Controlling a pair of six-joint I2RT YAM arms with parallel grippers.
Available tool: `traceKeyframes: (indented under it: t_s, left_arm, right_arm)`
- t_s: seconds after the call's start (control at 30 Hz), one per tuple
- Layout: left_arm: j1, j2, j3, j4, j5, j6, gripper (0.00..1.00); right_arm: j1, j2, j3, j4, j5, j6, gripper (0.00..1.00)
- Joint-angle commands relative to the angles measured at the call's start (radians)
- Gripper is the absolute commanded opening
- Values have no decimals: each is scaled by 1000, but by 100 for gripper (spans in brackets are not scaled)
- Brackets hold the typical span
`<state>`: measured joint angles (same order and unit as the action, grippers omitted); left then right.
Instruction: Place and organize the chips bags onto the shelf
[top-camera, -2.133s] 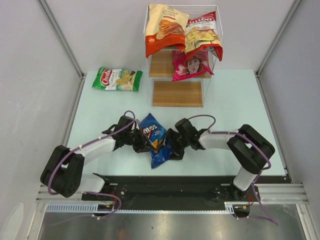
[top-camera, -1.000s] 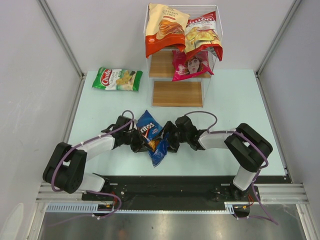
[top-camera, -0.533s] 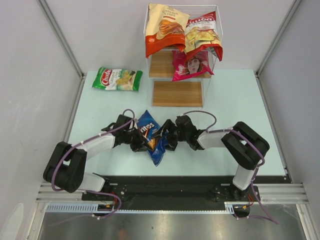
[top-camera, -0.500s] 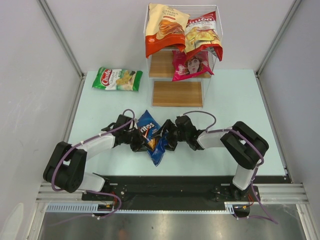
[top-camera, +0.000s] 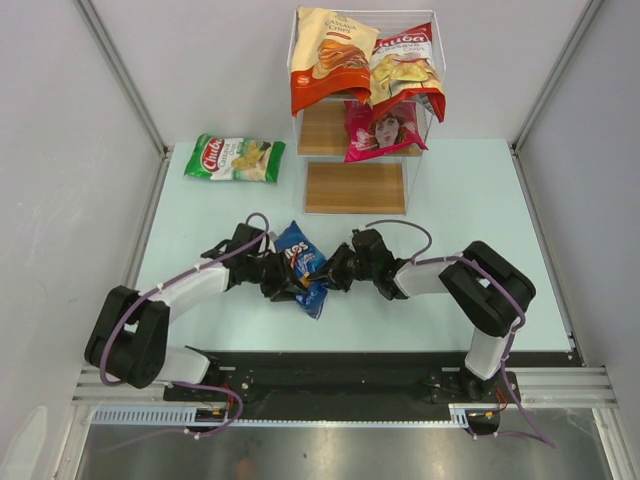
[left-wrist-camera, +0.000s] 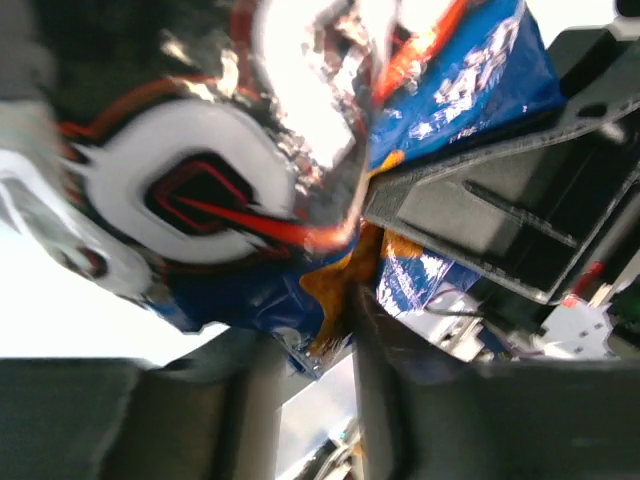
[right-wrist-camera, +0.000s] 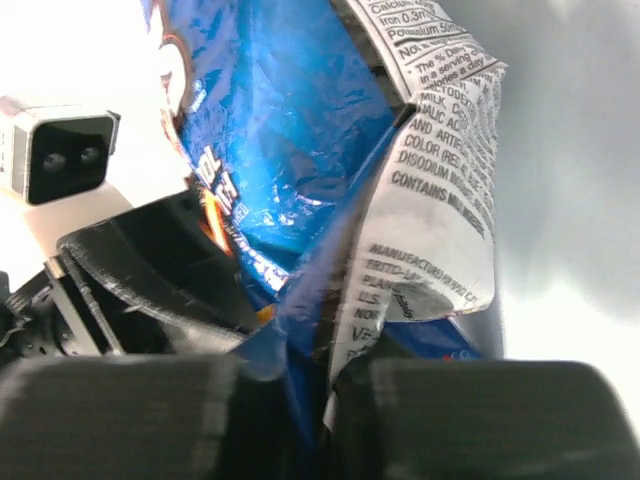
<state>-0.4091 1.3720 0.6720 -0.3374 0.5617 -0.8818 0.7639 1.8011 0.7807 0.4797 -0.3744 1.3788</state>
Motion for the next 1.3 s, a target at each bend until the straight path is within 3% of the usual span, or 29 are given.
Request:
traceKeyframes:
  t_s: [0.0,0.03,0.23,0.47,0.67,0.93,1.27]
  left_arm:
    - [-7,-51,72,-55,44,24,48]
    - [-4,-60,107,-118,32,33,55]
    - [76,-119,265,-368,-161,135,64]
    - [208,-203,195,-379,-261,98,65]
    - [213,-203,132,-321,-241,47,65]
    - [213,-153,196,-299,-226,56,65]
    - [211,-157,198,-342,-220,83,65]
  right_arm:
    - [-32,-74,18,-25,-24,-53,5]
    - [-46,-89,19,-44,-32,-64,0]
    - [-144,-233,19,-228,-176,-193,0]
    - [-305,-433,80,-625,-322,-388,0]
    - [-362,-568,178,-711,-359,-350,0]
    - [-397,-608,203,-543,-180,-285,0]
    - [-413,-450,206,-166,152,-308,0]
